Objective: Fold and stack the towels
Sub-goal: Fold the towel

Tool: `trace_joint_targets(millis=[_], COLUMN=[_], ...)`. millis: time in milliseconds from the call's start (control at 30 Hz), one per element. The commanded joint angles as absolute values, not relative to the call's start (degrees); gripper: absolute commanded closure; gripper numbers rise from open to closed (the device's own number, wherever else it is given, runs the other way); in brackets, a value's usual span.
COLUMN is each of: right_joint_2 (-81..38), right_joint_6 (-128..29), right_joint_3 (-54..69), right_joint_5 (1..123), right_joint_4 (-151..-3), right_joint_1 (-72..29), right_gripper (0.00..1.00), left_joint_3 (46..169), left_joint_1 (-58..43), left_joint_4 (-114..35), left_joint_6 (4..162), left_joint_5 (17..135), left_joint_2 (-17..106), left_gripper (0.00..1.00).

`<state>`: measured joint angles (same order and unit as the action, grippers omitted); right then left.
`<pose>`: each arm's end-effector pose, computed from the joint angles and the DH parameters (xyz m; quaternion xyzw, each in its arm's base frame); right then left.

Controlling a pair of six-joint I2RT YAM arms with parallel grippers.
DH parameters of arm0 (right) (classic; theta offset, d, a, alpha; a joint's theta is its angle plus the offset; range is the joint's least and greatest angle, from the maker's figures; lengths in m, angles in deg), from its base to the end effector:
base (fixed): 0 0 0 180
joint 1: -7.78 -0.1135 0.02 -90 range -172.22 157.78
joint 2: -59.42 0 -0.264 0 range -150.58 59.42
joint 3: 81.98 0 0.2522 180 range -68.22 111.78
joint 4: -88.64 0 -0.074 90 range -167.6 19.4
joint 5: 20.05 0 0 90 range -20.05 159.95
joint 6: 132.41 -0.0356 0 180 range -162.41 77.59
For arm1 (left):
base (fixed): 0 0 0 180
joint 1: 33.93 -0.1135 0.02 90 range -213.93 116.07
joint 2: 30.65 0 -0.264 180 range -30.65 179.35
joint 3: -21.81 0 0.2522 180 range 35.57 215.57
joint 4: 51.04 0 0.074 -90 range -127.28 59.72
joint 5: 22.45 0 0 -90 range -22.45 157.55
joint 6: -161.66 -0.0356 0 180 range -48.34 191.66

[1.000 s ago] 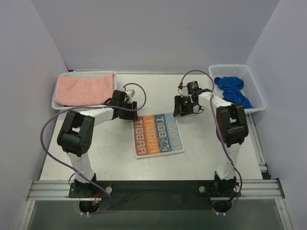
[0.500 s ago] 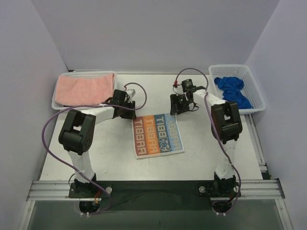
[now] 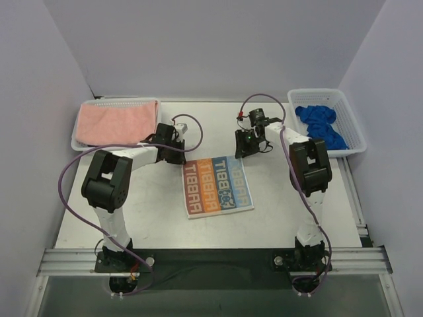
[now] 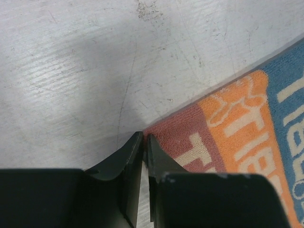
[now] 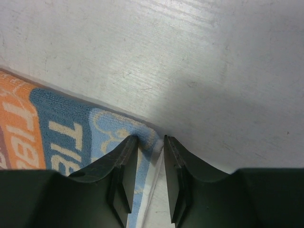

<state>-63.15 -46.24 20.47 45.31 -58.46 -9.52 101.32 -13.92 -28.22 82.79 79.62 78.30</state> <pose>0.4376 0.1518 0.1643 -0.1759 0.9122 0.2557 0.2675 0.3658 -0.1411 0.1532 0.1067 0.9356 -0.1822 0.2831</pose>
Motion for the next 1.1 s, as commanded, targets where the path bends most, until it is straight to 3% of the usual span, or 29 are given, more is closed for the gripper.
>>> trace_joint_targets(millis=[0, 67, 200, 400, 733, 1067], right_joint_2=[-65.3, -65.7, -66.1, -64.6, -58.4, -50.0], right_joint_6=[-45.3, -45.4, -45.6, -45.1, -44.4, -47.2], right_joint_3=[21.3, 21.3, 21.5, 22.3, 23.2, 16.6], right_joint_5=[44.5, 44.1, 43.1, 42.4, 46.7, 47.6], right_joint_4=[-54.9, -54.9, -55.0, -55.0, -55.7, -60.2], right_joint_1=[-9.8, -9.5, -8.9, -8.3, -7.9, -8.0], right_gripper=[0.72, 0.73, 0.85, 0.94, 1.00, 1.00], left_joint_3=[102.3, 102.4, 102.9, 106.2, 113.6, 105.9], left_joint_1=[-14.2, -14.4, -14.9, -15.2, -15.5, -15.6], left_joint_4=[-24.0, -23.8, -23.7, -22.4, -22.5, -28.5], left_joint_6=[81.1, 80.9, 80.8, 78.4, 76.2, 78.4], left_joint_5=[80.1, 80.0, 80.5, 80.5, 80.7, 81.1], left_joint_2=[80.3, 80.3, 80.5, 80.6, 79.4, 70.8], left_gripper=[0.82, 0.89, 1.00, 1.00, 1.00, 1.00])
